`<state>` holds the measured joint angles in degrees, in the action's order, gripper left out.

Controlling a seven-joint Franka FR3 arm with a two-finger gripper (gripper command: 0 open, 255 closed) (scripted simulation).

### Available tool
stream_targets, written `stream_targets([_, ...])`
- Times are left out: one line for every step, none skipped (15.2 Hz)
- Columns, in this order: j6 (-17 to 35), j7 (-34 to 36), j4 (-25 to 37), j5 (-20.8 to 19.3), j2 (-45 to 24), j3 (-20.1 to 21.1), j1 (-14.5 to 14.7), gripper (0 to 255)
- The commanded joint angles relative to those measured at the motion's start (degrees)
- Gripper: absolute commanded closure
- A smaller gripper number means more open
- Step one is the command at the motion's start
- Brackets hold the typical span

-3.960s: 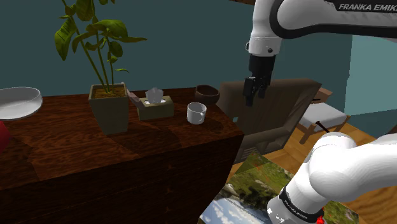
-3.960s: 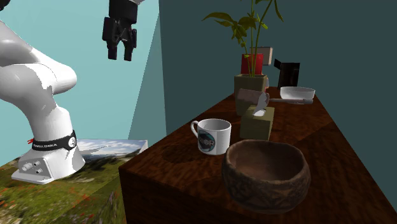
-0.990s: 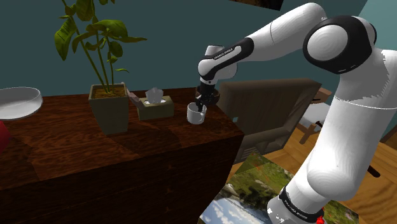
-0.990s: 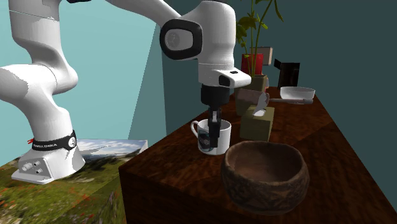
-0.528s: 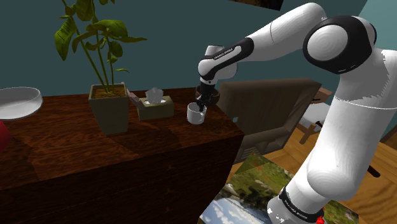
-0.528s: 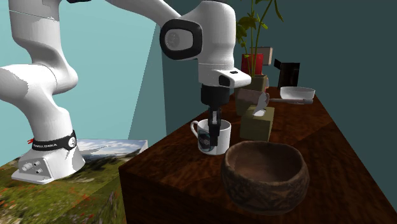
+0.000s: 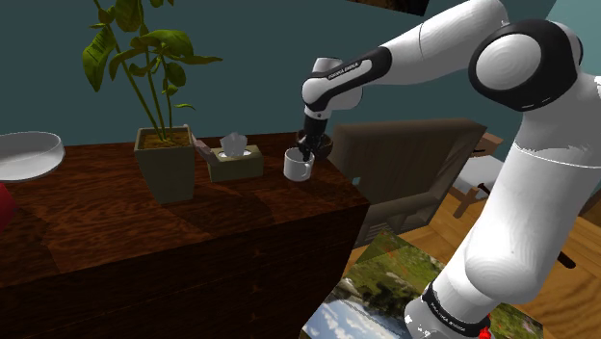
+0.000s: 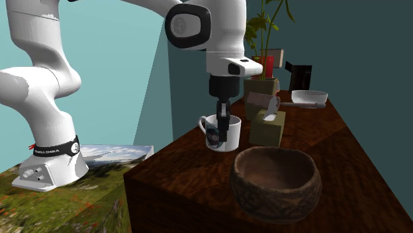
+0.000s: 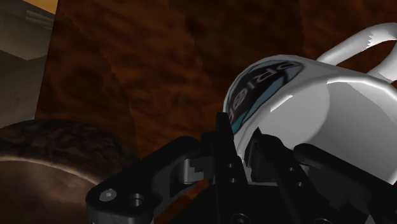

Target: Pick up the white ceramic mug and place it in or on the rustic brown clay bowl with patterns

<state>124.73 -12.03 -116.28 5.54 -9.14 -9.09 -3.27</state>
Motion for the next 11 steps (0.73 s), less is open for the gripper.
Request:
stream_targets([-1.55, 0.28, 0.75, -0.25, 0.81, -0.02, 0.06, 255])
stream_targets([-2.26, 0.38, 1.13, -0.35, 1.15, -0.04, 0.07, 255])
stream_targets([-2.96, 0.47, 1.51, -0.45, 1.48, -0.06, 0.08, 255])
stream_targets([-3.67, 0.56, 1.91, -0.54, 1.80, -0.07, 0.09, 255])
stream_targets([-4.38, 0.65, 2.32, -0.63, 2.10, -0.09, 0.10, 255])
stream_targets([-5.09, 0.74, 2.74, -0.72, 2.40, -0.10, 0.11, 255])
stream_targets([-5.81, 0.82, 3.18, -0.81, 2.69, -0.11, 0.11, 255])
stream_targets([-6.52, 0.91, 3.62, -0.89, 2.96, -0.12, 0.12, 255])
stream_targets([-7.24, 0.98, 4.08, -0.96, 3.23, -0.13, 0.12, 255])
stream_targets([-7.96, 1.06, 4.56, -1.04, 3.48, -0.14, 0.13, 255])
stream_targets([-8.68, 1.14, 5.05, -1.11, 3.72, -0.14, 0.13, 255])
